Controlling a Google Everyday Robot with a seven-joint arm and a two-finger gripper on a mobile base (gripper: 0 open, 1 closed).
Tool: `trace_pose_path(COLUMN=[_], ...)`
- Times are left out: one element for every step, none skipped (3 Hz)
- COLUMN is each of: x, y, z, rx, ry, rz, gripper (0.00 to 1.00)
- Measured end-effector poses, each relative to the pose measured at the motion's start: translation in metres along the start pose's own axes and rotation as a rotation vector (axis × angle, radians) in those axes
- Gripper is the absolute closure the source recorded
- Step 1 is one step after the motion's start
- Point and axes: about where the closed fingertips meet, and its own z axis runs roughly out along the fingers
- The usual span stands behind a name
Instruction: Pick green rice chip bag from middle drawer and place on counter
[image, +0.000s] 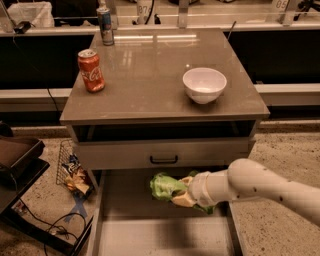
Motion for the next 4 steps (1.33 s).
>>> trace_pose_path(x=[-0.025,-0.029,-0.029,-0.050], y=[-0.009,-0.001,-0.001,0.000], z=[-0.045,-0.065,-0.065,-0.075], rx=[-0.031,-0.100,-0.100,-0.112], ry=[-0.010,-0.005,-0.005,0.025], rz=[0.015,0.002,0.002,0.003], gripper=[1.00,1.00,1.00,1.00])
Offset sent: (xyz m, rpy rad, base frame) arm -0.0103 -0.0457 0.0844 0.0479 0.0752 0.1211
